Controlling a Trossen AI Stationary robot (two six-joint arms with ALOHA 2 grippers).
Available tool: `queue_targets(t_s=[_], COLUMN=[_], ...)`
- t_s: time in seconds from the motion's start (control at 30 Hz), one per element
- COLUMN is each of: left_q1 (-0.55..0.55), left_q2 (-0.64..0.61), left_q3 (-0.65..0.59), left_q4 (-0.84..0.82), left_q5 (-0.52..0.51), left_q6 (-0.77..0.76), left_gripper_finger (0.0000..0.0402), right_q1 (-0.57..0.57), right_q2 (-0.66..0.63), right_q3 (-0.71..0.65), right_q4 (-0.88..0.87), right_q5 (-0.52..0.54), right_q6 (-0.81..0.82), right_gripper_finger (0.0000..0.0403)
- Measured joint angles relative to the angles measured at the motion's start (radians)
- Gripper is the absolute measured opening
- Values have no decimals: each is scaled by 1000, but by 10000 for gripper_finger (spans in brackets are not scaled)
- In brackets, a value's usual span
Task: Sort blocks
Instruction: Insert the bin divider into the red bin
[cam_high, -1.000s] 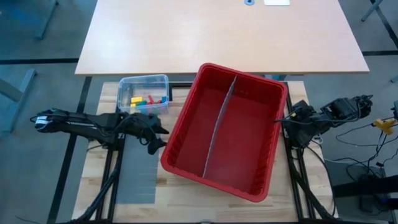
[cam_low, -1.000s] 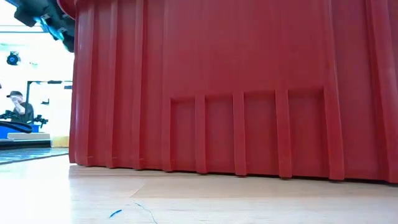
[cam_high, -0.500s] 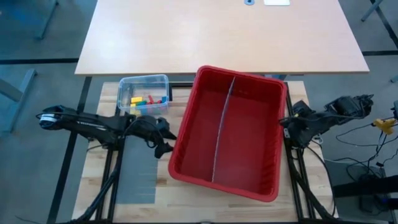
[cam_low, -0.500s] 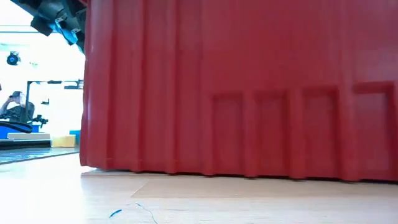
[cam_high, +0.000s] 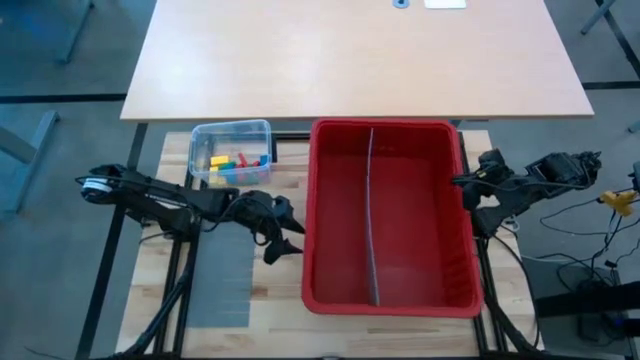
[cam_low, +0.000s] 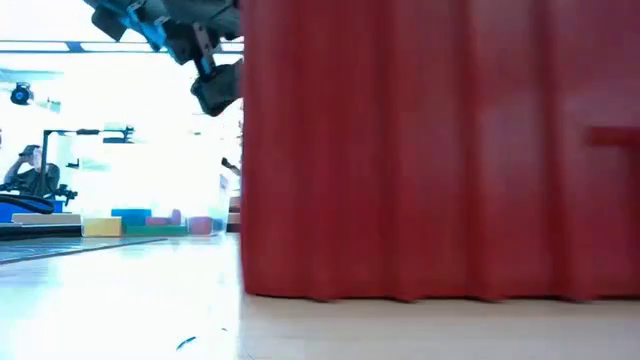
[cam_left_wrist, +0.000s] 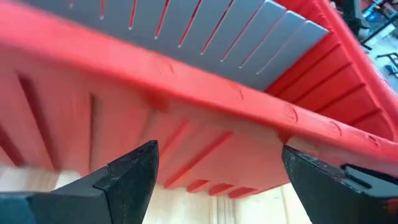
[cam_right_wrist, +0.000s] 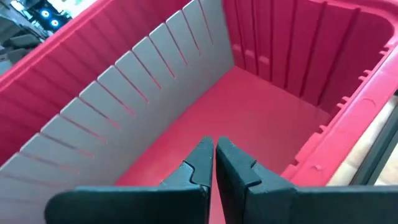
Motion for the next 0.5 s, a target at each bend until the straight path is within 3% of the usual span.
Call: queue_targets(t_s=[0.23,0.5], left_q1=[-3,-3], left_q2=[52,-65], left_q3=[40,12], left_q4=[-13,-229], left_q5=[7,6], left_q6=[25,19], left_gripper_finger=[313,313], right_q1=[0,0], right_q2=[0,0], right_q3=[0,0], right_q4=[2,55], right_q5=[1,21], right_q6=[-5,-39], right_gripper_finger=[0,0])
